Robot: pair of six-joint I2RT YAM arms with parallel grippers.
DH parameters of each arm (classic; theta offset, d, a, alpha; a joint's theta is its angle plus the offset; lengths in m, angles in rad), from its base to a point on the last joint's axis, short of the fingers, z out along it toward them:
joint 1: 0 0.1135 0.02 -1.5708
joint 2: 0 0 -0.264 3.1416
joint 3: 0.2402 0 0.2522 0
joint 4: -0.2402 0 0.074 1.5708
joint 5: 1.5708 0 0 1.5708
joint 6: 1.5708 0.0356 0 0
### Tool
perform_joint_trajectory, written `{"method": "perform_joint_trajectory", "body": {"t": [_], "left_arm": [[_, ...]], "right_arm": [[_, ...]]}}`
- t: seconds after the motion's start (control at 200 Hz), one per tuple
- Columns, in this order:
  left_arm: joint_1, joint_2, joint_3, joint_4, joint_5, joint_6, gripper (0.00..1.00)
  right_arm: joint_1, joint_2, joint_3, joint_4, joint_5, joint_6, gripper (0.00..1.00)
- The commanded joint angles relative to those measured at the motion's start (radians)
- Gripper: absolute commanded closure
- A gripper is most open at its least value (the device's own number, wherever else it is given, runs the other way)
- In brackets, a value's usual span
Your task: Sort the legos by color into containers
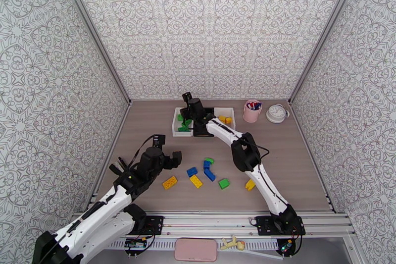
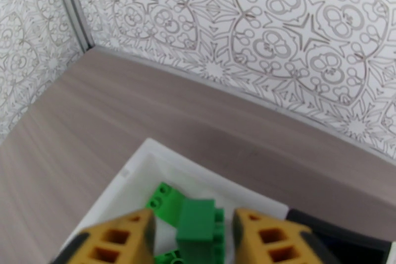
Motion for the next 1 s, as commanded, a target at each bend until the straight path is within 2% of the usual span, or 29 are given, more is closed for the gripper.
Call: {"method": "perform_joint_trajectory", "body": {"t": [0.0, 0.165, 0.29, 0.475, 0.81, 0.995], "left_arm": [[0.005, 0.028, 0.055, -0.136, -0.088, -0.195, 0.0], [0.01, 0.058, 0.079, -0.257, -0.067, -0.415, 0.0], [0.009, 0.093, 0.096, -0.347, 0.002, -0.539, 0.0], [0.008, 0.135, 0.085, -0.425, 0.107, -0.653, 0.01], [0.006, 0.238, 0.058, -0.42, 0.276, -0.685, 0.01], [0.002, 0.315, 0.066, -0.413, 0.302, -0.679, 0.02]], "right_arm": [[-0.001, -0.107, -0.054, 0.004, 0.006, -0.021, 0.38], [0.0, -0.244, -0.24, 0.106, -0.016, -0.053, 0.24], [-0.001, -0.349, -0.396, 0.194, -0.019, -0.079, 0.17], [-0.002, -0.452, -0.553, 0.256, -0.012, -0.106, 0.13], [-0.005, -0.479, -0.612, 0.283, -0.003, -0.101, 0.11], [-0.007, -0.481, -0.621, 0.285, -0.004, -0.1, 0.1]]}}
